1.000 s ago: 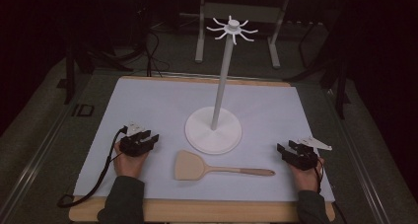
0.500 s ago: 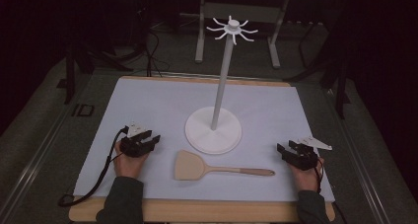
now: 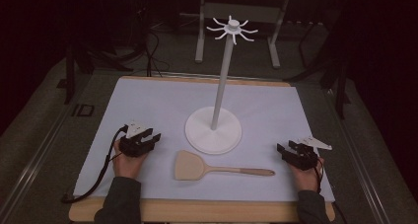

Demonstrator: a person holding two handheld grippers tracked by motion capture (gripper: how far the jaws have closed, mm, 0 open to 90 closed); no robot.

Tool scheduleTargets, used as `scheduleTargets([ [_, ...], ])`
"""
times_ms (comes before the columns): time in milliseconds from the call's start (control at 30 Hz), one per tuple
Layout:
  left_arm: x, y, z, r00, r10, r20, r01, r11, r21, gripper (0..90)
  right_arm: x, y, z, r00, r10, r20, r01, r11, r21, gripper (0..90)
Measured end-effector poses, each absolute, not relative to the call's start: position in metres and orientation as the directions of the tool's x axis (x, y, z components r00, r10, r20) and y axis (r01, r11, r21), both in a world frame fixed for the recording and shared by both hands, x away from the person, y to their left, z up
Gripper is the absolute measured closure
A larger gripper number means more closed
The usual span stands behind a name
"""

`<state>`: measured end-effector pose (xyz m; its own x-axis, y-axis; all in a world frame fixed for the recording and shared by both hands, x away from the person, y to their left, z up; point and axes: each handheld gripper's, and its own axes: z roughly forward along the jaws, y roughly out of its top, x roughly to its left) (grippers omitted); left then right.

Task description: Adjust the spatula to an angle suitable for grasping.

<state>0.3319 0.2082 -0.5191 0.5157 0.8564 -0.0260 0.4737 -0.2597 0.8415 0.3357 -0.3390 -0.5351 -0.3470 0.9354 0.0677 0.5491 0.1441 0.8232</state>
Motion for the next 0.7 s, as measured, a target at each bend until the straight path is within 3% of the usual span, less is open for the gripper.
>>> scheduleTargets([
  [700, 0.326, 0.196, -0.497, 0.596, 0.801, -0.056, 0.429, -0.259, 0.865, 58.0, 0.332, -0.340, -0.534, -0.346, 0.936, 0.061, 0.518, 0.136, 0.844, 43.7],
])
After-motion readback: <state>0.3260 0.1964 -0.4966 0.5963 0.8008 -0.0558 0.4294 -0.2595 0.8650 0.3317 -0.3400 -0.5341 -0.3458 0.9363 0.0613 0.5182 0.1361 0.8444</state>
